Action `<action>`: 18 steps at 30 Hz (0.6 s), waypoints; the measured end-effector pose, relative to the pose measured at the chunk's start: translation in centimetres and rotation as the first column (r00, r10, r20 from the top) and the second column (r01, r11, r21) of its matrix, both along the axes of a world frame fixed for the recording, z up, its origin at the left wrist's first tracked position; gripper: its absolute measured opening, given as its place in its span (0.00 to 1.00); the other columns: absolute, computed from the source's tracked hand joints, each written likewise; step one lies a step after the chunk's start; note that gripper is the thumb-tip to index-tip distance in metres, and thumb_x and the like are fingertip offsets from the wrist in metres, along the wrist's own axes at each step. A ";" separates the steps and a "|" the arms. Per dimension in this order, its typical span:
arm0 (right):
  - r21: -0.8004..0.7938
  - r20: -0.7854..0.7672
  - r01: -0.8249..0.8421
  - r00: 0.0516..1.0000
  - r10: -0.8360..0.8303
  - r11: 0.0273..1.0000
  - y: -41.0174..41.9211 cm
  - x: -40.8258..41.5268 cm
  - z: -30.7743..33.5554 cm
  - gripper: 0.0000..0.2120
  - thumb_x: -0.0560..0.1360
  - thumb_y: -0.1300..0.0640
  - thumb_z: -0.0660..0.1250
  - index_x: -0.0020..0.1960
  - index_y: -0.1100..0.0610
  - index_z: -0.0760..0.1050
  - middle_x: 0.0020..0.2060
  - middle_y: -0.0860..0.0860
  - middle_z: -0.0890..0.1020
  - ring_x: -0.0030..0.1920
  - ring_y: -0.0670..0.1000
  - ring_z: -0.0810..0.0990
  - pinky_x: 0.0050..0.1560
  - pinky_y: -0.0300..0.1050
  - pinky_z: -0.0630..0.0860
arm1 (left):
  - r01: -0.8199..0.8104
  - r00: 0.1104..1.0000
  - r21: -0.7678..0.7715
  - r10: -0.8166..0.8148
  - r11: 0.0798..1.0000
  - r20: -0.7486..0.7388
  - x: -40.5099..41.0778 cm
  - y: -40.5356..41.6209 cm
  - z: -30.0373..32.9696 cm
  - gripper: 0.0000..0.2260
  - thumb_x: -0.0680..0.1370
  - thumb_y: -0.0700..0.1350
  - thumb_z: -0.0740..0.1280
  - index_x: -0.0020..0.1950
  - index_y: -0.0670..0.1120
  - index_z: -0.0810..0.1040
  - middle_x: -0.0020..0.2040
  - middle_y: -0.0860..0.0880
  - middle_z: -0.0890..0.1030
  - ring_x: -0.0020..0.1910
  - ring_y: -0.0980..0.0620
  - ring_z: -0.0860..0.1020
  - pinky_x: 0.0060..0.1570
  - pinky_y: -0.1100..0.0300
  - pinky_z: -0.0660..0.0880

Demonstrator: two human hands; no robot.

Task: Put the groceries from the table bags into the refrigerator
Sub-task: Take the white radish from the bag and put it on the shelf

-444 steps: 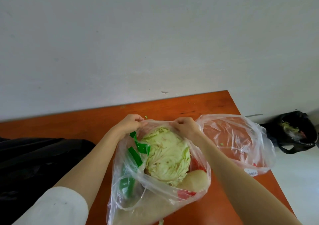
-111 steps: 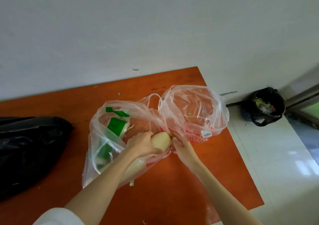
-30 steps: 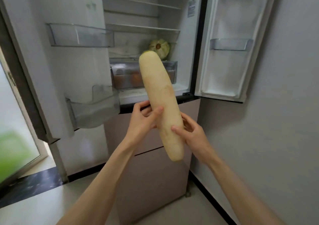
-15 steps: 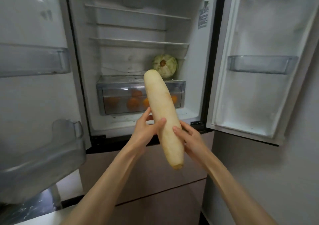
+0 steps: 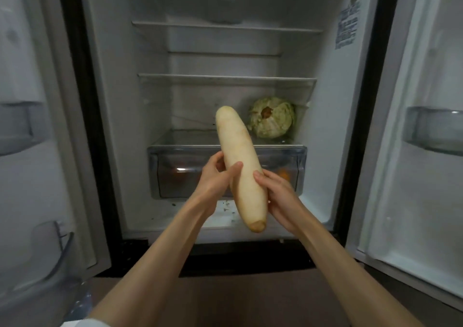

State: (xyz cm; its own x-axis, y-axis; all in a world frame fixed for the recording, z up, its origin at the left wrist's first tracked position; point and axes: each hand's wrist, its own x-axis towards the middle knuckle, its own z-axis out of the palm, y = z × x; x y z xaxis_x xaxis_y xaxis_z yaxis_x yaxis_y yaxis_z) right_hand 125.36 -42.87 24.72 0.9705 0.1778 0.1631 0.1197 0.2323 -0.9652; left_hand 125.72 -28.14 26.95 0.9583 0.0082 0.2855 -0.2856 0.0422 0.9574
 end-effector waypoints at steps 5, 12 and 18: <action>-0.093 0.033 0.085 0.996 -0.082 0.992 1.4 6.5 1.6 0.15 0.74 0.52 0.67 0.58 0.57 0.77 0.50 0.55 0.83 0.51 0.53 0.82 0.53 0.51 0.78 | -0.042 0.995 0.034 0.045 0.999 -0.085 7.9 0.8 1.7 0.22 0.77 0.43 0.66 0.70 0.43 0.65 0.60 0.43 0.76 0.52 0.47 0.78 0.44 0.54 0.78; -0.327 0.198 0.358 0.931 -0.307 0.875 3.3 17.6 7.6 0.19 0.74 0.46 0.67 0.51 0.63 0.80 0.43 0.54 0.81 0.37 0.45 0.78 0.28 0.28 0.74 | -0.026 0.995 0.040 0.030 0.999 -0.095 20.2 2.3 5.8 0.15 0.78 0.46 0.64 0.60 0.37 0.74 0.44 0.44 0.79 0.33 0.54 0.76 0.29 0.62 0.71; -0.478 0.228 0.448 0.894 -0.386 0.755 4.0 24.7 8.7 0.24 0.72 0.44 0.68 0.55 0.65 0.79 0.49 0.58 0.81 0.46 0.52 0.79 0.48 0.44 0.76 | 0.029 0.979 0.019 -0.025 0.999 -0.204 27.4 2.9 5.5 0.16 0.78 0.47 0.64 0.59 0.37 0.74 0.47 0.42 0.79 0.40 0.50 0.78 0.32 0.61 0.76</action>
